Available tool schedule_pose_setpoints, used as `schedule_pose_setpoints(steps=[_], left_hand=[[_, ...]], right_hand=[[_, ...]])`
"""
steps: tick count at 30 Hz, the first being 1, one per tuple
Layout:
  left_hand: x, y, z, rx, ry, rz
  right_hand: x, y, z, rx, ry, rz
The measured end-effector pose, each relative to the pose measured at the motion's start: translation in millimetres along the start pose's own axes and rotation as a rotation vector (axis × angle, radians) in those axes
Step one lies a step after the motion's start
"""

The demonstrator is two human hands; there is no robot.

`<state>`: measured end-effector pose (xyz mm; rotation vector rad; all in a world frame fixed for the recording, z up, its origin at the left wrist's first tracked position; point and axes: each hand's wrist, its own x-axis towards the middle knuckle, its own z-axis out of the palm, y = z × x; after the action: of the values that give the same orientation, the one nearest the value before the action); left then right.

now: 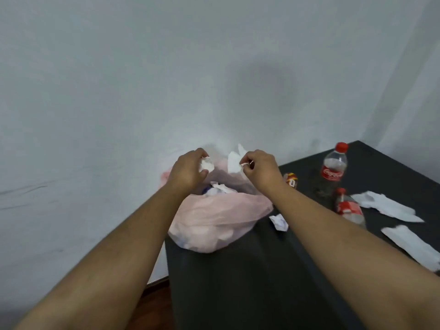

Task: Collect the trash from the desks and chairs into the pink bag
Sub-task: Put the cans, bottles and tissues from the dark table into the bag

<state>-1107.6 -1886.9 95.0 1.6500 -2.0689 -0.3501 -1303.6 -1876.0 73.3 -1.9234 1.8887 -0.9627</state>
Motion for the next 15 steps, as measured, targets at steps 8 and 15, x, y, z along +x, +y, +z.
schedule_pose_setpoints(steps=[8,15], left_hand=[[5.3,-19.0,12.3,0.424,-0.133,0.011],[-0.9,114.8,74.8,0.103,-0.09,0.443]], right_hand=[[3.6,24.7,23.9,-0.022,-0.045,0.045],[-13.3,125.1,-29.8,-0.114,0.144,0.338]])
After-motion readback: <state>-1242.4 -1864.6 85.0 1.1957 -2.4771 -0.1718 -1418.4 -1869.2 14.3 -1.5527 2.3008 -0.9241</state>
